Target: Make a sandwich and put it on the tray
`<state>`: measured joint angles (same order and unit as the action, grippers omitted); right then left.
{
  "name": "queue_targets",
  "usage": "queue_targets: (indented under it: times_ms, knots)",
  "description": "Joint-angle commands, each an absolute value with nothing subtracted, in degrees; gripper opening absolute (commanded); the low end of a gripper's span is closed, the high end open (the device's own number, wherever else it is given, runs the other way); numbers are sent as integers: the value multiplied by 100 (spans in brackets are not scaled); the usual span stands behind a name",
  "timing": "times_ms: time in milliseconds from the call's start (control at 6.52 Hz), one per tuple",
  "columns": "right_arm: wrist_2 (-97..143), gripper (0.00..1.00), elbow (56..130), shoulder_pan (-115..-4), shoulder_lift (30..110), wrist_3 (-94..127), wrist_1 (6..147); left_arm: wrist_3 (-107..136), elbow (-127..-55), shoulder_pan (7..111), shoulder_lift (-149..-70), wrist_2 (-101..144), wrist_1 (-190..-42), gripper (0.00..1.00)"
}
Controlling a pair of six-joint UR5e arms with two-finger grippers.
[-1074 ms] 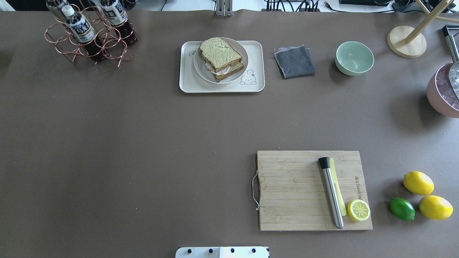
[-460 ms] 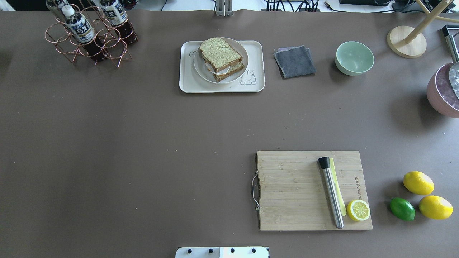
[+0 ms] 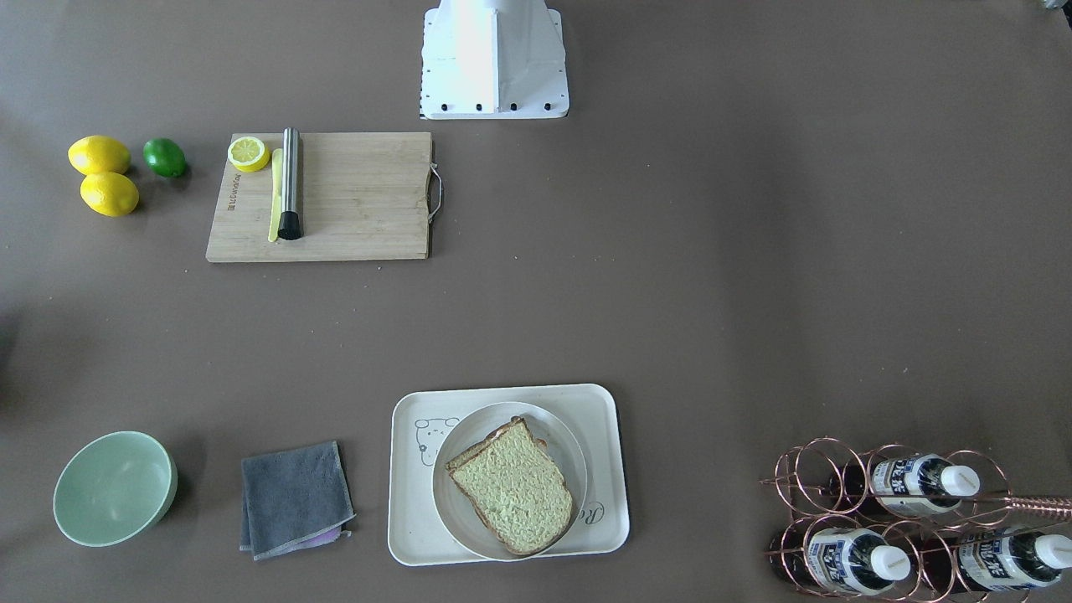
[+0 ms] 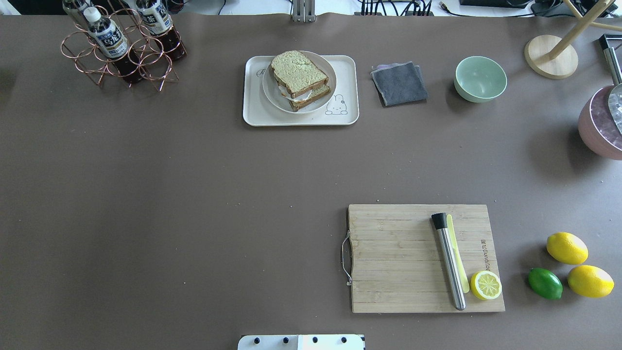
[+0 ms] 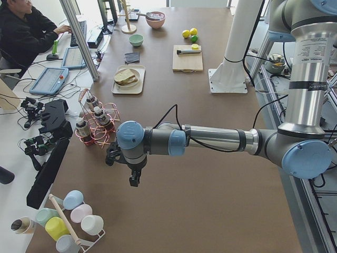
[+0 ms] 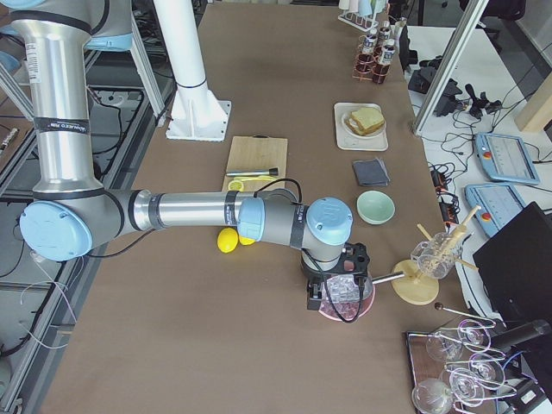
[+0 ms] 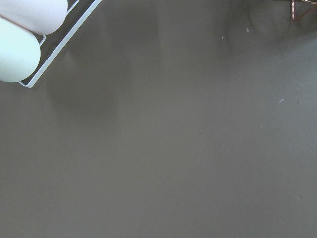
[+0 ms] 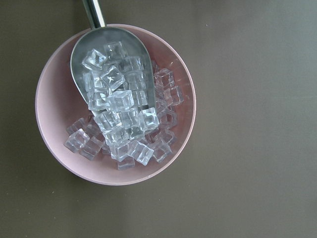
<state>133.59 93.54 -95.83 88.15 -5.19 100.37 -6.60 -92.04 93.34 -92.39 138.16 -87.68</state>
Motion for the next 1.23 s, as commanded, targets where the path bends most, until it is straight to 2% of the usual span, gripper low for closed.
queue_targets:
  times_ms: [0,1074]
  knots:
    - [13359,100,9352,-9571,8798,-519,10037,-659,-9088,9334,-9351,13816,-8771,97]
    - [13359,100,9334,-9571,8771,-519,10037,-571,-9035,9316,-9448,13816,-8780,97]
